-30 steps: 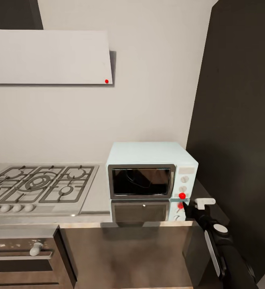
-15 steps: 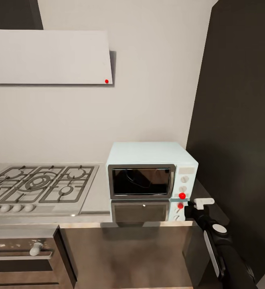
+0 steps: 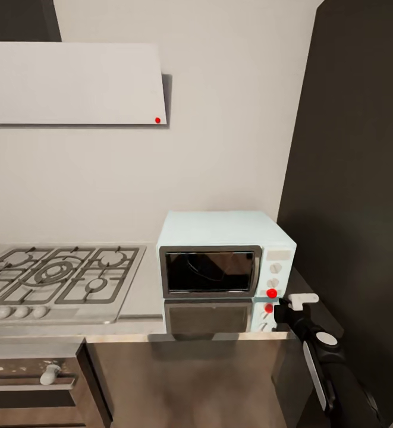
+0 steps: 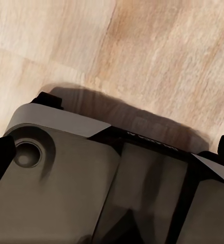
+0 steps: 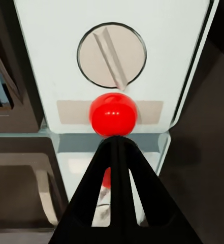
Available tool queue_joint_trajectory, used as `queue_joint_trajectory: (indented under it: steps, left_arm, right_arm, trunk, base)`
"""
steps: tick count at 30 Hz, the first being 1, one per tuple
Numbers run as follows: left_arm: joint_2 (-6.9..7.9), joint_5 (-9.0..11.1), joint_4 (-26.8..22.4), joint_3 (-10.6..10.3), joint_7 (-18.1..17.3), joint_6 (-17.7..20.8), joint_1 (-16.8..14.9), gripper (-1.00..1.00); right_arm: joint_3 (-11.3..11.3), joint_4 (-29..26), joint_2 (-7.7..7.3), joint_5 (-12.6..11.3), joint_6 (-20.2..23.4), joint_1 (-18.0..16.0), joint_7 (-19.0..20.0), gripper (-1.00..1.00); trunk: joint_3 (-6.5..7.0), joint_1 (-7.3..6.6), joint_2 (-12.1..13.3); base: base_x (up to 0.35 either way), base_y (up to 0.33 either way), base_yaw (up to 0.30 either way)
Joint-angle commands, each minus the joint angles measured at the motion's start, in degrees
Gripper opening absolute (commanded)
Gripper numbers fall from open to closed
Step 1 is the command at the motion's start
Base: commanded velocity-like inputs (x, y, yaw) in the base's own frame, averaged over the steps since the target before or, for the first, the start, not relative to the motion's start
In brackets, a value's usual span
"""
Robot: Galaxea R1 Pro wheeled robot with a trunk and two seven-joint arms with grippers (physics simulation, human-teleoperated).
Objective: In the kitchen, take the popcorn bag from the countertop, put it into the microwave, and heat it until the popcorn is cooked so the cooked popcorn ends up inside the bag.
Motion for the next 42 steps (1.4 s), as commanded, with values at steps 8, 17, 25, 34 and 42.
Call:
queue_joint_trajectory:
  steps: [8, 17, 25, 34, 42]
  left_arm:
    - [-0.02, 0.41, 0.00, -0.48, 0.20, -0.15, -0.03, 1.00]
    - [-0.02, 0.39, 0.00, -0.43, 0.19, -0.15, -0.03, 1.00]
    - [-0.02, 0.41, 0.00, -0.44, 0.17, -0.15, -0.03, 1.00]
    - [-0.02, 0.37, 0.00, -0.46, 0.18, -0.15, -0.03, 1.00]
    - [-0.02, 0.41, 0.00, -0.46, 0.18, -0.15, -0.03, 1.00]
  right_arm:
    - [-0.16, 0.58, -0.17, 0.51, 0.18, -0.04, 0.80, -1.00]
    - [-0.33, 3.67, -0.18, 0.60, -0.12, -0.04, 0.80, -1.00]
    - [-0.32, 3.69, -0.18, 0.68, -0.12, -0.04, 0.80, -1.00]
    - [-0.33, 3.77, -0.18, 0.60, -0.12, -0.04, 0.80, -1.00]
    - [-0.34, 5.28, -0.27, 0.60, -0.54, -0.04, 0.71, -1.00]
  trunk:
    - [-0.08, 0.02, -0.05]
    - [-0.08, 0.02, -0.05]
    - [-0.08, 0.02, -0.05]
    - [-0.08, 0.02, -0.05]
    - [-0.08, 0.02, -0.05]
  base:
    - [0.099, 0.000, 0.000]
    - [0.047, 0.000, 0.000]
    - [0.102, 0.000, 0.000]
    - [0.103, 0.000, 0.000]
    - [0.098, 0.000, 0.000]
